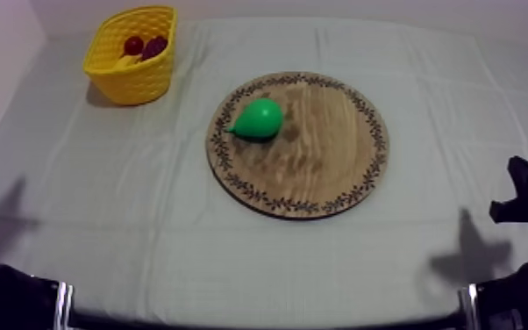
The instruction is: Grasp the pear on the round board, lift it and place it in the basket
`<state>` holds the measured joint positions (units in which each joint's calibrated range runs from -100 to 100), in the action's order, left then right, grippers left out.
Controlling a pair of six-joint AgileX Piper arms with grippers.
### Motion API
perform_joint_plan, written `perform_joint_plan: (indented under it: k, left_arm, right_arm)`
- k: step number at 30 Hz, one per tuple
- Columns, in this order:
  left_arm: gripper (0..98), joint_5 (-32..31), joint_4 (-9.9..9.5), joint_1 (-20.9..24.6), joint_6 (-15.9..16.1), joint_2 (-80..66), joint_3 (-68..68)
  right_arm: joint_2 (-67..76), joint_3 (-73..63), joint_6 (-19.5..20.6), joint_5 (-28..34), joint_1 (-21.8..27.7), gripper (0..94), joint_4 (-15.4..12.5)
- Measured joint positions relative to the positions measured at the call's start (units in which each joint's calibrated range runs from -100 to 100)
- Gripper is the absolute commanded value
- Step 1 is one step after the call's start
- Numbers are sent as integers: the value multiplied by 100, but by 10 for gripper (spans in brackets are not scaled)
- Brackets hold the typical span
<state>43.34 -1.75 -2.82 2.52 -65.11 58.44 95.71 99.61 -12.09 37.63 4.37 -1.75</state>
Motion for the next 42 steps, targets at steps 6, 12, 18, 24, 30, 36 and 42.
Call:
perform_joint_plan:
  k: [6,12,18,24,30,36,42]
  left_arm:
    - [0,410,75,-197,217,992,-1241]
    - [0,652,75,-492,305,2044,-2398]
    - [0,1247,64,-859,361,3030,-3691]
    - [0,1725,93,-1202,486,4044,-4938]
    - [0,1973,118,-1482,602,4865,-5935]
    - [0,2349,65,-1782,744,5471,-6684]
    - [0,2512,-84,-2126,758,5882,-6746]
  right_arm:
    - [0,0,0,4,0,3,0]
    - [0,0,0,4,0,3,0]
    - [0,0,0,4,0,3,0]
    - [0,0,7,4,0,3,0]
    - [0,0,2,4,0,3,0]
    - [0,0,2,4,0,3,0]
    - [0,0,2,4,0,3,0]
